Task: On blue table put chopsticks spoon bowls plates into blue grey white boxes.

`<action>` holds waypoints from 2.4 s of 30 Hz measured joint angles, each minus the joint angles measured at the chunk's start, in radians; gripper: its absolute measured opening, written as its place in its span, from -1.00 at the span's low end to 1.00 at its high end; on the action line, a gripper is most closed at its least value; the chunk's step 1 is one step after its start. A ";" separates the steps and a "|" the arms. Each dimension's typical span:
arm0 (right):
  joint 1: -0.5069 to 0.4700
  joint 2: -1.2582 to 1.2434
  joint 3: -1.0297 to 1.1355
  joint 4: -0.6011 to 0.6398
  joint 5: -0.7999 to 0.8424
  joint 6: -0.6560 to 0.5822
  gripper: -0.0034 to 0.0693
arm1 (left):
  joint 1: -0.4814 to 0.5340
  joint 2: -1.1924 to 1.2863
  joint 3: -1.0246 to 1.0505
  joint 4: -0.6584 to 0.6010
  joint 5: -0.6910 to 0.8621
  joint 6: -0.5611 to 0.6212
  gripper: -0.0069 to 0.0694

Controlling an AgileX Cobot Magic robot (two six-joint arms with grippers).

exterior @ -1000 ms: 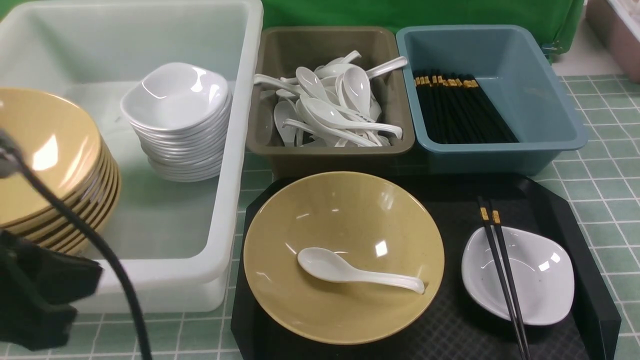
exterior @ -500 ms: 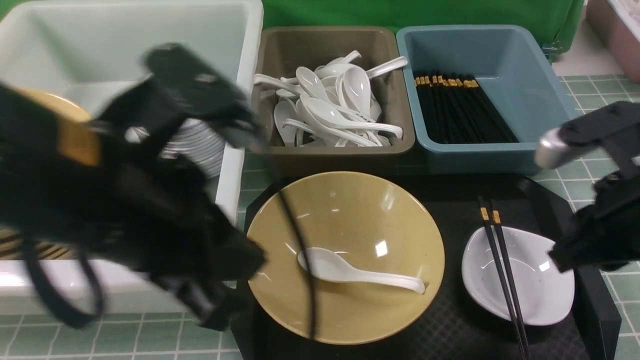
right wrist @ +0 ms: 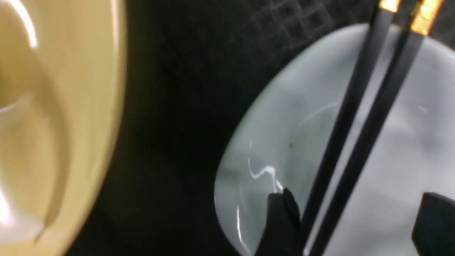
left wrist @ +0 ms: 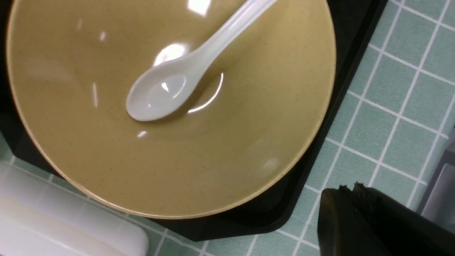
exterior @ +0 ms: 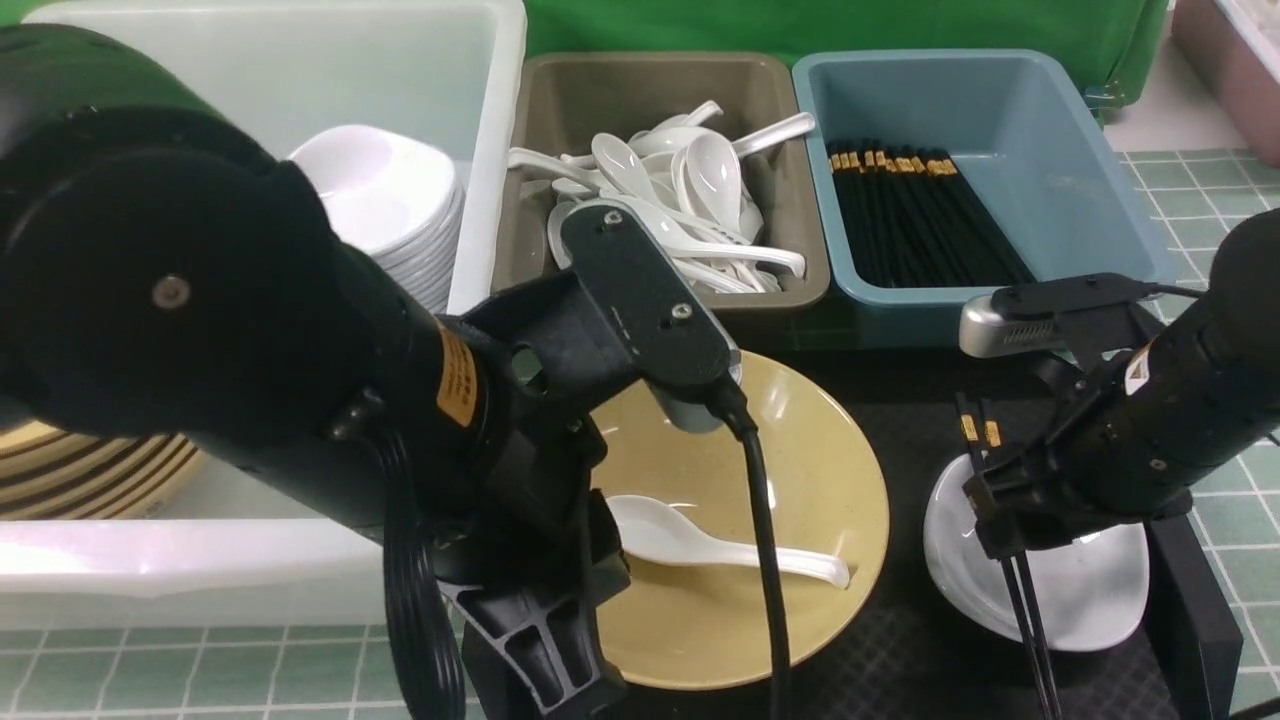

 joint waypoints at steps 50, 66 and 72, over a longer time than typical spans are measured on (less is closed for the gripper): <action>-0.077 0.104 -0.550 -0.096 -0.201 -0.039 -0.44 | 0.232 0.193 -0.163 0.019 -0.609 -0.110 -0.81; -0.139 0.600 -0.952 -0.096 -0.189 0.062 -0.39 | 0.234 0.207 -0.211 0.053 -0.469 -0.057 -0.81; -0.139 0.626 -1.047 -0.096 0.032 0.049 0.10 | 0.234 0.198 -0.211 0.079 -0.381 -0.057 -0.81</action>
